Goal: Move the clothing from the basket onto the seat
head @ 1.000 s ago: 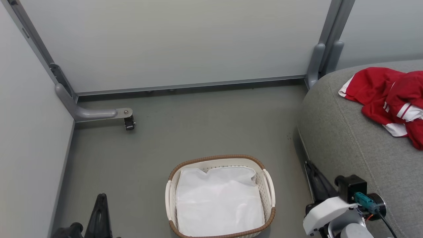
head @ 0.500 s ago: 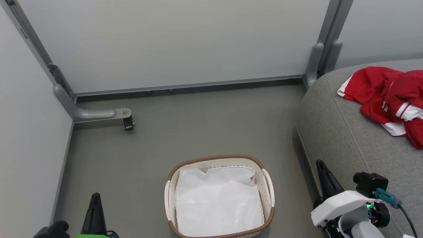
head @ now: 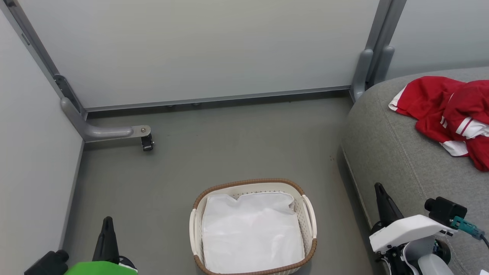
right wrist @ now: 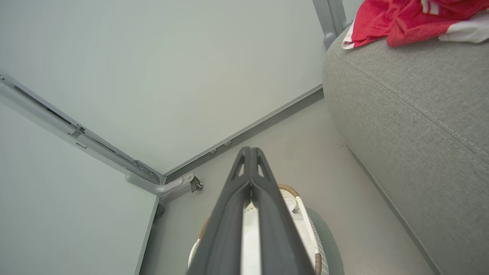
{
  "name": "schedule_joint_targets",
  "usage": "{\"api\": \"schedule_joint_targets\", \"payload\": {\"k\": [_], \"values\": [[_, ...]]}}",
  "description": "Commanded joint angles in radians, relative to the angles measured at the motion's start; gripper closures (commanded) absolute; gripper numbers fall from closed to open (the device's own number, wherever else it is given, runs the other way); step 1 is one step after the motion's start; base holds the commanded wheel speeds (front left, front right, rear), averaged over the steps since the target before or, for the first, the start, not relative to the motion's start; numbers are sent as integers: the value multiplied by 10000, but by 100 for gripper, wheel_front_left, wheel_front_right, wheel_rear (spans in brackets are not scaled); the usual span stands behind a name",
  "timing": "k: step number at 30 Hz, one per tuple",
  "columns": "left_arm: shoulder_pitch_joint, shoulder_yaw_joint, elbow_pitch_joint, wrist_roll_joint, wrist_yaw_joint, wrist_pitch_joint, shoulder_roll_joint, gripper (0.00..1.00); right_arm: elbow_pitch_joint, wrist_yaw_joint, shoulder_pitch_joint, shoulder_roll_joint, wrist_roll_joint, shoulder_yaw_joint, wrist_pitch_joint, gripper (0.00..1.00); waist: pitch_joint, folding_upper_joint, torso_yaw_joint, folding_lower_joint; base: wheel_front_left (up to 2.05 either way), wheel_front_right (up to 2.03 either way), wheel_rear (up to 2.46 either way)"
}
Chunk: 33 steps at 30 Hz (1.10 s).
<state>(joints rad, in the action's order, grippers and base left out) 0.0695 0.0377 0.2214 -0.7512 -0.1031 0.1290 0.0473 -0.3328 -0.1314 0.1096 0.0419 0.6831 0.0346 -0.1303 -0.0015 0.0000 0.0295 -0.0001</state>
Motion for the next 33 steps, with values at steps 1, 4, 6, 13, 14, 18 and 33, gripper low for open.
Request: {"api": "schedule_joint_targets", "payload": {"k": [1,4,6,13,14,18,33], "values": [[-327,86,-104,-349,-51,-88,34,100,194,3,113,48,379,-94,106,100,0,0,-4,1,0,0,0],[-405,118,-91,-743,-63,-205,34,100,231,4,108,51,813,-162,220,100,2,0,-14,1,0,0,0],[-450,139,-81,-999,-71,-276,35,100,254,4,105,53,1081,-204,291,100,3,0,-20,1,0,0,0],[-613,208,-50,-1828,-101,-510,36,100,329,5,95,60,1977,-349,533,100,6,0,-41,1,0,0,0],[-634,219,-45,-1949,-105,-550,37,100,339,5,93,60,2115,-371,562,100,7,0,-44,1,0,0,0],[-718,258,-25,-2410,-113,-678,37,100,381,5,87,64,2602,-447,693,100,9,0,-56,1,0,0,0],[-1009,396,37,-3940,-159,-1114,41,100,519,7,65,76,4258,-712,1130,100,16,0,-102,1,0,0,0]]}}
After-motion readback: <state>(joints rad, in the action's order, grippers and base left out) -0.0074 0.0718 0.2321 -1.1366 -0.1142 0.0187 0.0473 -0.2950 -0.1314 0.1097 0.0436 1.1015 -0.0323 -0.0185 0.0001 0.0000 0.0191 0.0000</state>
